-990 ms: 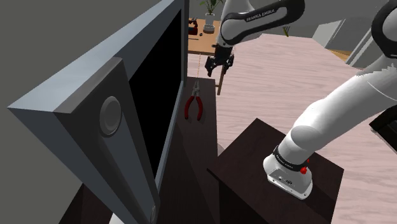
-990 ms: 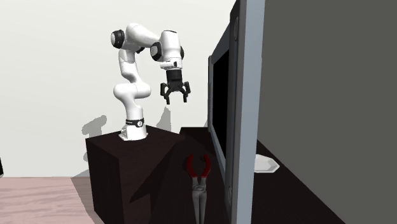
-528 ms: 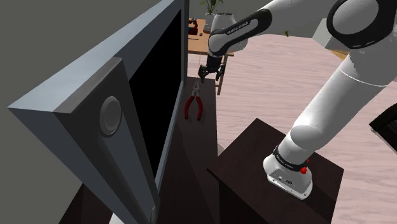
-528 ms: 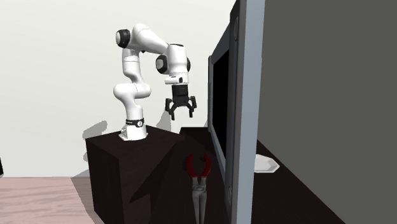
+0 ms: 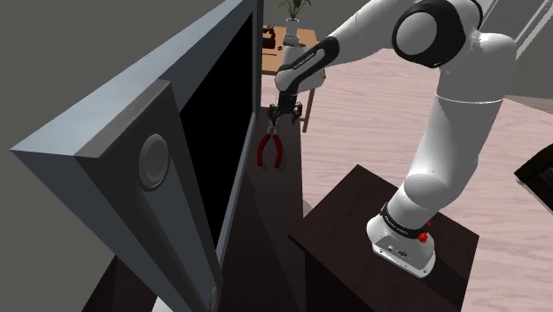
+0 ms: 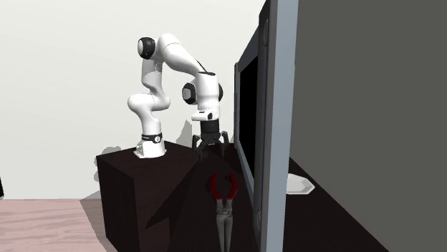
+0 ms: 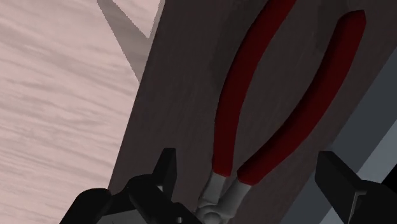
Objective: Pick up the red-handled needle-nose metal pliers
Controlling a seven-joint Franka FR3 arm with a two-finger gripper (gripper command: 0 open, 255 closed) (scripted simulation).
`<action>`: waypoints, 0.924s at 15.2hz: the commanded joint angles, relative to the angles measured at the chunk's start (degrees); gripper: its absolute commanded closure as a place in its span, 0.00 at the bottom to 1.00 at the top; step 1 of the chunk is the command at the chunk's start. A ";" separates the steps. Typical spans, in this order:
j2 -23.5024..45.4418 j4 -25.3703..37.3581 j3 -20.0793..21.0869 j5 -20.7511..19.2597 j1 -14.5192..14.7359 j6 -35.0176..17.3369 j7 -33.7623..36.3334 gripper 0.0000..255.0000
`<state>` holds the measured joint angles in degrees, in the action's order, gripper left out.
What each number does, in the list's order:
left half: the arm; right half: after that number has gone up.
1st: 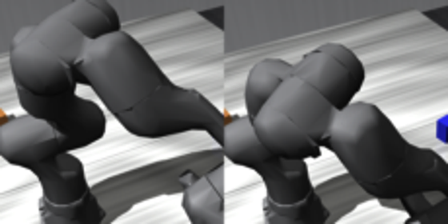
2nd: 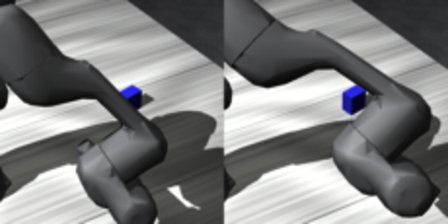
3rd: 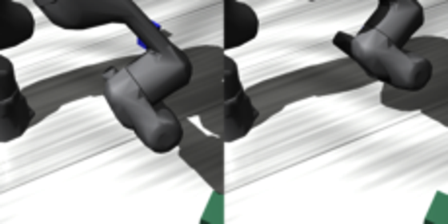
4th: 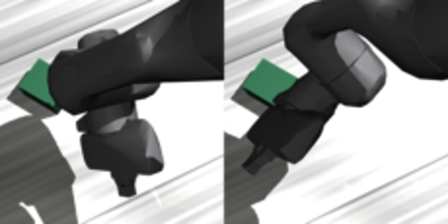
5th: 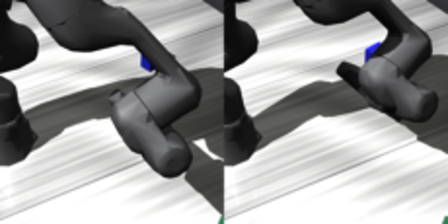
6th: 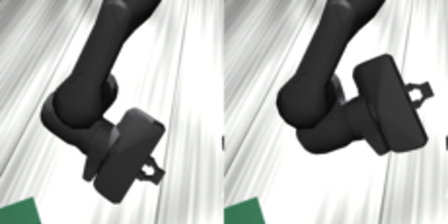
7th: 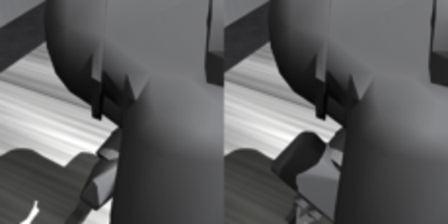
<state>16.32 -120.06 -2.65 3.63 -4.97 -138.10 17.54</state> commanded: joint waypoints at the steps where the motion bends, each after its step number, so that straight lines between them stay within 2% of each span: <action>1: 4.76 3.42 -0.21 0.56 -0.45 -0.81 0.28 0.00; 7: 17.81 13.86 -0.46 2.03 -1.47 -1.95 1.88 0.00; 14: 22.04 14.64 -0.11 2.43 -1.71 -5.40 1.52 0.00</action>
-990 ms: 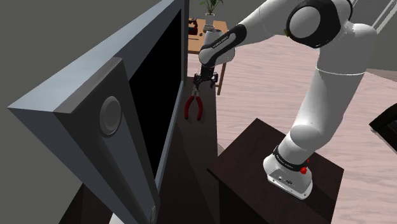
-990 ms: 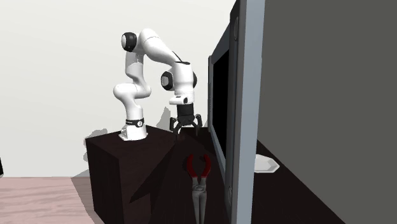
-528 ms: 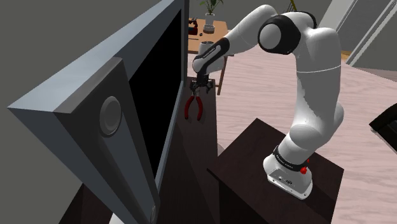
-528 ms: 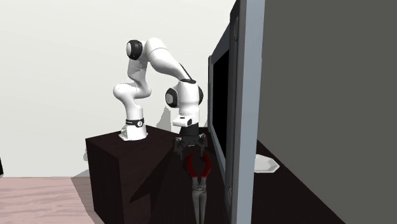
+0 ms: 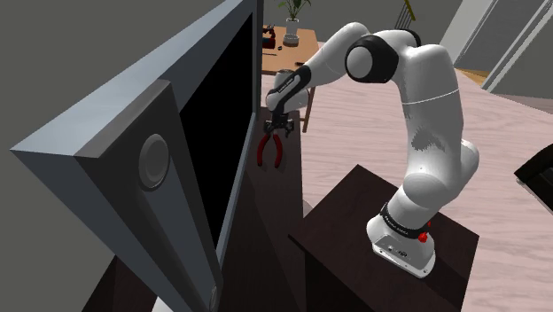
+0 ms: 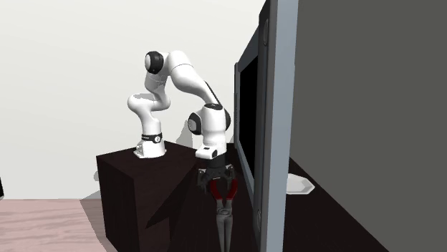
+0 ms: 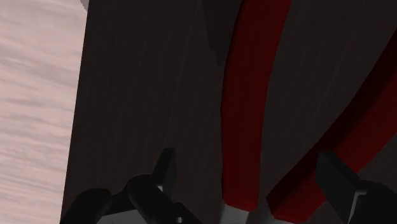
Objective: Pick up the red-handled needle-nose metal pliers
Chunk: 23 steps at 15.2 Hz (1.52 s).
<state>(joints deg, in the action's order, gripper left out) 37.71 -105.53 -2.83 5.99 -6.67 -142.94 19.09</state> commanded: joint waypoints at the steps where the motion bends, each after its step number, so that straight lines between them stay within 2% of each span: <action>1: 1.00 0.19 0.10 0.10 -0.03 -0.85 -0.06 0.00; 2: 1.01 0.20 0.10 0.10 -0.03 -0.84 -0.06 0.00; 3: 0.94 0.12 0.09 0.11 -0.09 -0.84 -0.13 1.00; 12: 1.01 0.20 0.10 0.09 -0.03 -0.84 -0.05 1.00; 23: -5.54 -0.82 -0.43 -0.55 0.33 4.68 0.52 1.00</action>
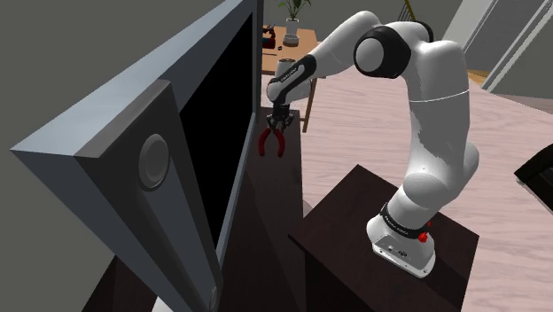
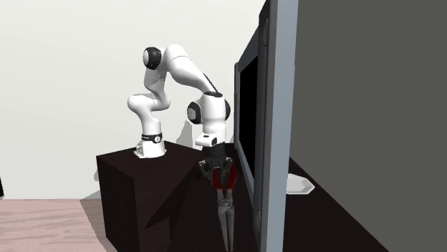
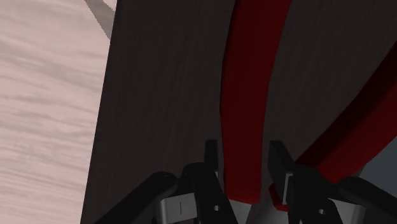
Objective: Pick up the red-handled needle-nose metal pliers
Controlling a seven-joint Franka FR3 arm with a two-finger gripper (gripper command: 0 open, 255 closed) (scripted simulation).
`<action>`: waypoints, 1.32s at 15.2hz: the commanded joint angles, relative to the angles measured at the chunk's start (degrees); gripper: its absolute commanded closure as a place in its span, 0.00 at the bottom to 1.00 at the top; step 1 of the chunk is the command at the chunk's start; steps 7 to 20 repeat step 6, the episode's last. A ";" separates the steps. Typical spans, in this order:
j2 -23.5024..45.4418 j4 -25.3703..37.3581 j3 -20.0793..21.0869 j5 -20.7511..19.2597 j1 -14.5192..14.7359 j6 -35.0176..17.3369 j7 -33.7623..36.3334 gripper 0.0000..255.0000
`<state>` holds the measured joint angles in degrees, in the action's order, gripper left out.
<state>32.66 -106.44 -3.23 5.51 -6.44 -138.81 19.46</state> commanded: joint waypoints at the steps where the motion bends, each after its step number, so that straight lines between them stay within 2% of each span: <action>1: -1.04 0.08 -0.08 -0.13 0.13 1.10 0.22 1.00; 4: -2.67 0.10 -0.21 -0.32 0.21 2.74 0.38 1.00; 20: -2.75 0.10 -0.21 -0.33 0.22 2.82 0.39 1.00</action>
